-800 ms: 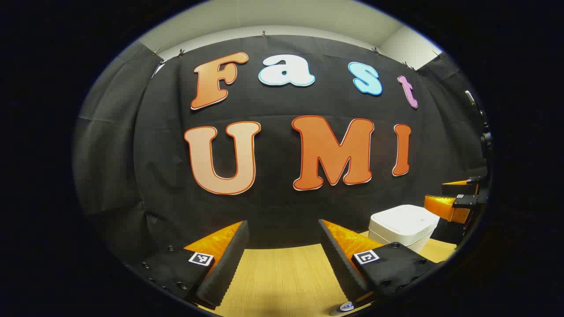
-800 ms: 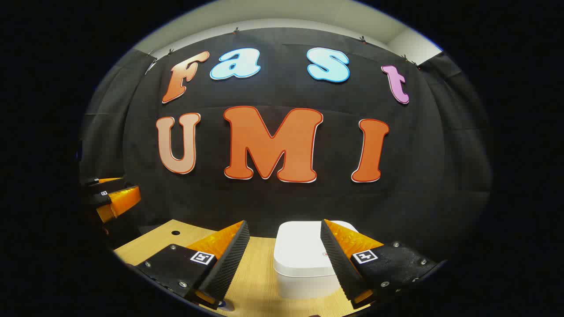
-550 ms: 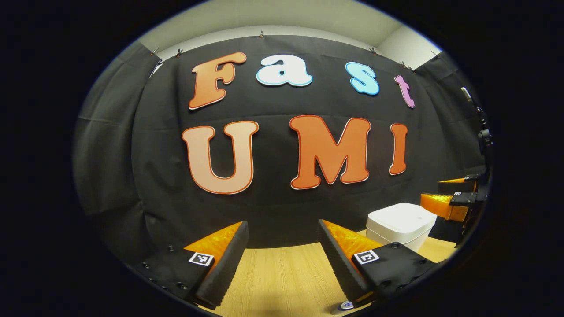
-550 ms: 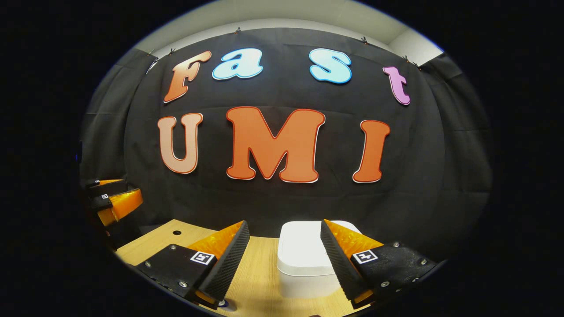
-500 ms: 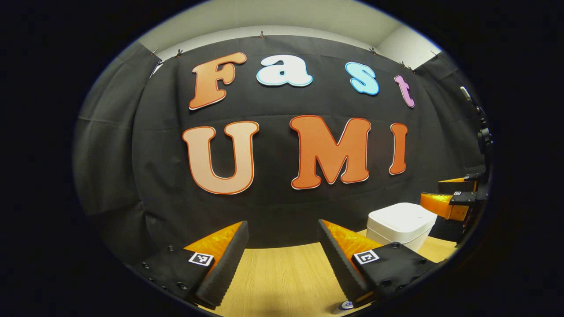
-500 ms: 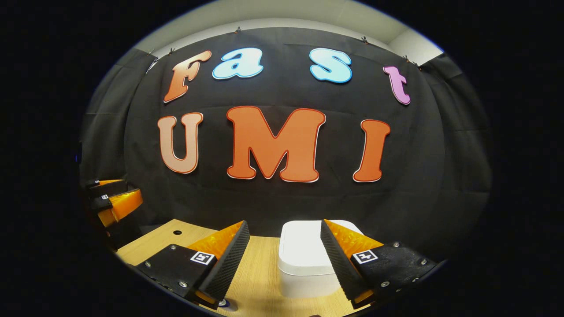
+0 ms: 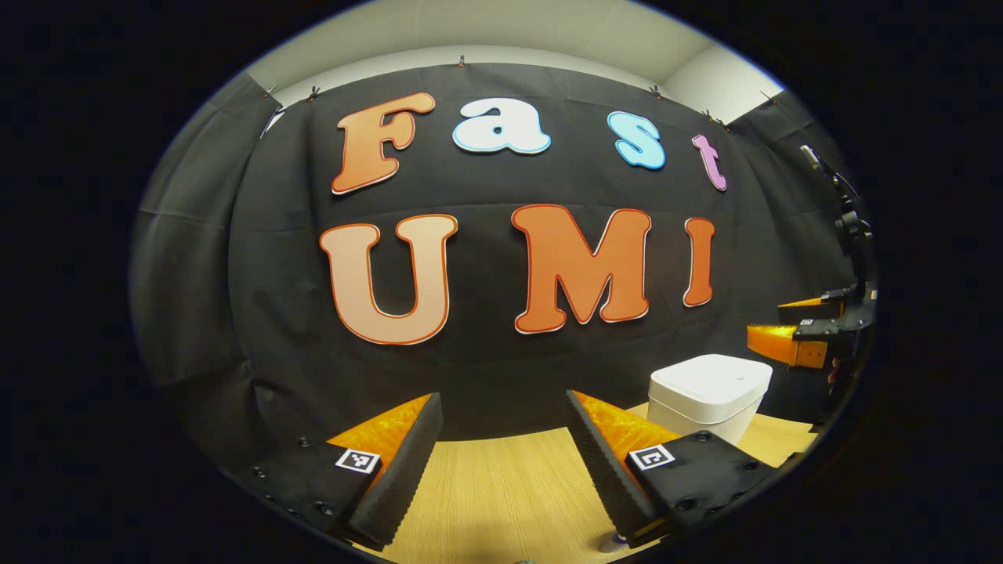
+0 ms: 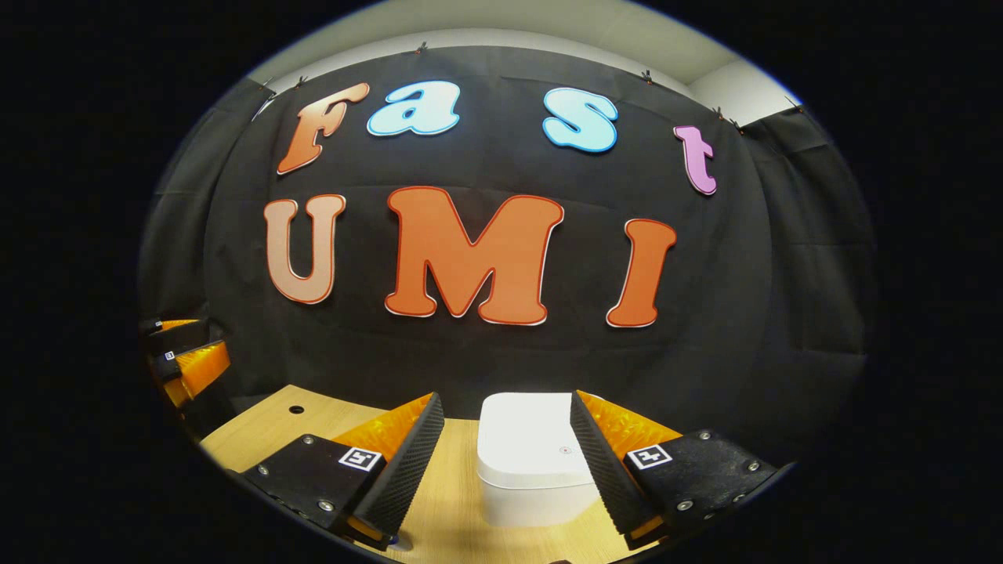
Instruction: Press the lid of the desktop garbage bin to open it, pick up the crumpled paper on the desktop and throw it into the bin, then pick up the pop can on the desktop and drop it into the bin, and finally close the garbage bin lid.
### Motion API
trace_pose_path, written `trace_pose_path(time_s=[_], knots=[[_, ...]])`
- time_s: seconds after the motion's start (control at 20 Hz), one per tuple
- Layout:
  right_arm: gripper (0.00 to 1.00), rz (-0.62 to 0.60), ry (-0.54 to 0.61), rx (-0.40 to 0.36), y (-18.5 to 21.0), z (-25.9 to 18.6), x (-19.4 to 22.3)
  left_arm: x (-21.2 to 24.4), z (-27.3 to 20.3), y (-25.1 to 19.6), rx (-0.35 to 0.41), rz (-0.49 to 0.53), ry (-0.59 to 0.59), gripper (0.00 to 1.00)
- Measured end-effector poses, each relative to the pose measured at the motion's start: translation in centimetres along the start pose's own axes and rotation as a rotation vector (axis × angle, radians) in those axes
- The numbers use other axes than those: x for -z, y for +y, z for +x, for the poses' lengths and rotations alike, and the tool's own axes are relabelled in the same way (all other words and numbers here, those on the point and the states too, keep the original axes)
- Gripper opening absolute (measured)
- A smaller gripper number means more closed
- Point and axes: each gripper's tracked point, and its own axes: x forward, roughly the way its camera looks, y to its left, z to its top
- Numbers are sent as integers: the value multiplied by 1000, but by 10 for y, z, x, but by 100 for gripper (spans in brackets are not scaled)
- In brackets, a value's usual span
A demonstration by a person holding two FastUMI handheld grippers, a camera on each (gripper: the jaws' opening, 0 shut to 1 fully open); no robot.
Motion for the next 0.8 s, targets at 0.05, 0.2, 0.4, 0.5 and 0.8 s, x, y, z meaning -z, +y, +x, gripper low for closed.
trace_pose_path(time_s=[0.05,0.2,0.4,0.5,0.8], knots=[[98,6,11,13,-4,-1,0,2,-1,1,5,2,4,99],[96,21,34,62,-23,-3,6,15,-8,1,19,8,30,100],[88,12,46,87,-44,6,8,26,-9,0,11,4,58,100],[85,14,57,68,-49,17,10,27,-9,-2,0,4,63,100],[53,4,107,2,-54,48,21,31,-10,-2,-80,-5,84,99]])
